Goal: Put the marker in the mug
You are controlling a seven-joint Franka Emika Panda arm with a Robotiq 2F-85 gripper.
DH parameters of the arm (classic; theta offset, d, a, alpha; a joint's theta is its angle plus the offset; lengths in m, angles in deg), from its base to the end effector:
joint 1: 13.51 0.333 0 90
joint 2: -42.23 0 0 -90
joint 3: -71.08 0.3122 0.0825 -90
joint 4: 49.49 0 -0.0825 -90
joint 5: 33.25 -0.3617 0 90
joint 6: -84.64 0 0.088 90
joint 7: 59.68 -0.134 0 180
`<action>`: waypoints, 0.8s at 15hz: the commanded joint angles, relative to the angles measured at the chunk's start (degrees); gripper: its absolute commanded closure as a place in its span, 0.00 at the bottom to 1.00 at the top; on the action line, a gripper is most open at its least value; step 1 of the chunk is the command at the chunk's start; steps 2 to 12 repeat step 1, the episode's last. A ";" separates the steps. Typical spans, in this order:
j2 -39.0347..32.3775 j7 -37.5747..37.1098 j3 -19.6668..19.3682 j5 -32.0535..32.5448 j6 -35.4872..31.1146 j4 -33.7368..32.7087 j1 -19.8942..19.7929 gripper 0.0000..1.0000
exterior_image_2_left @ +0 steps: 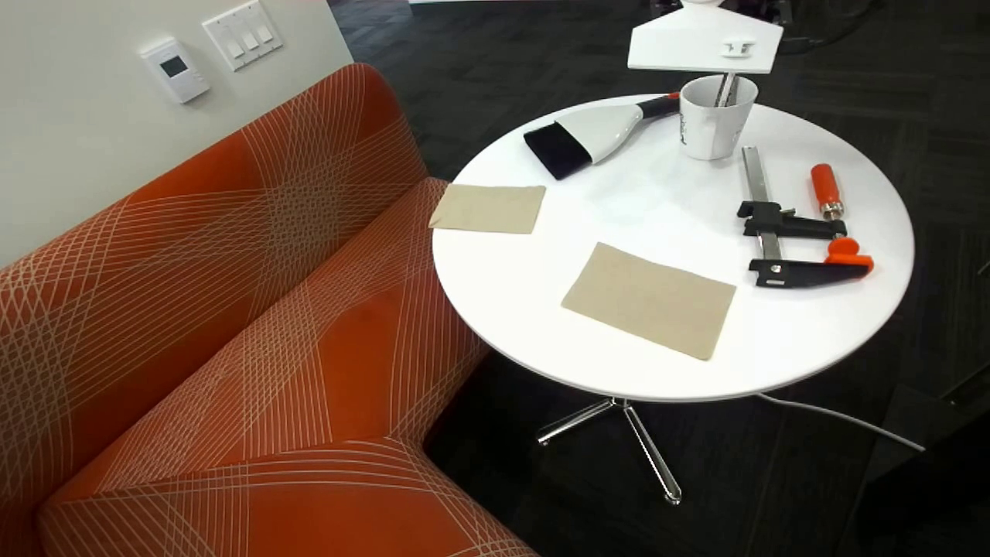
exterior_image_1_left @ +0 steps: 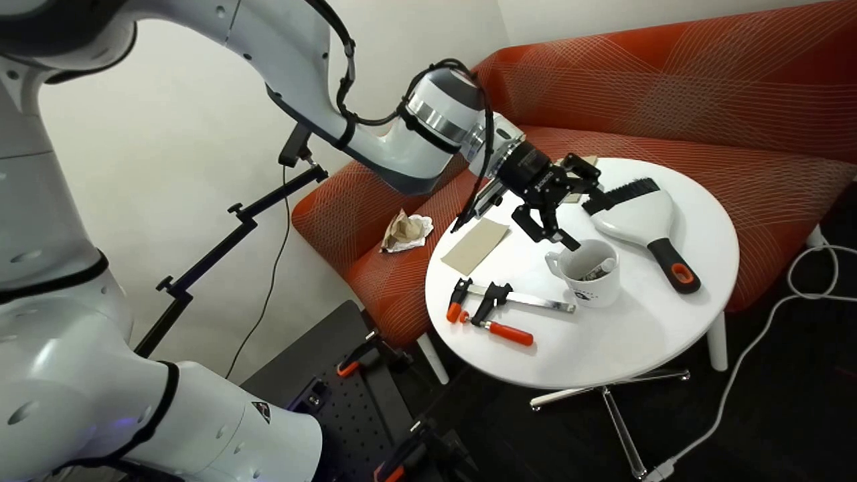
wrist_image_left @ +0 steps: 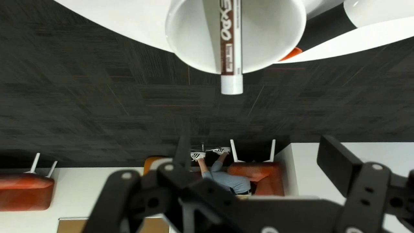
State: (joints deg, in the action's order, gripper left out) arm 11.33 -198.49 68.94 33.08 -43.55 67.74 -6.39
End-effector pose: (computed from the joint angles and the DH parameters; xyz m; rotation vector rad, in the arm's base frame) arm 0.5574 0.0013 0.1561 1.8916 -1.6123 0.8382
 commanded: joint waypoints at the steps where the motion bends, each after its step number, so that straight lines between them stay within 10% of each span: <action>1: 0.26 -0.01 0.66 0.17 0.32 0.07 -0.61 0.00; 12: 0.26 -0.01 0.66 0.17 0.32 0.07 -0.61 0.00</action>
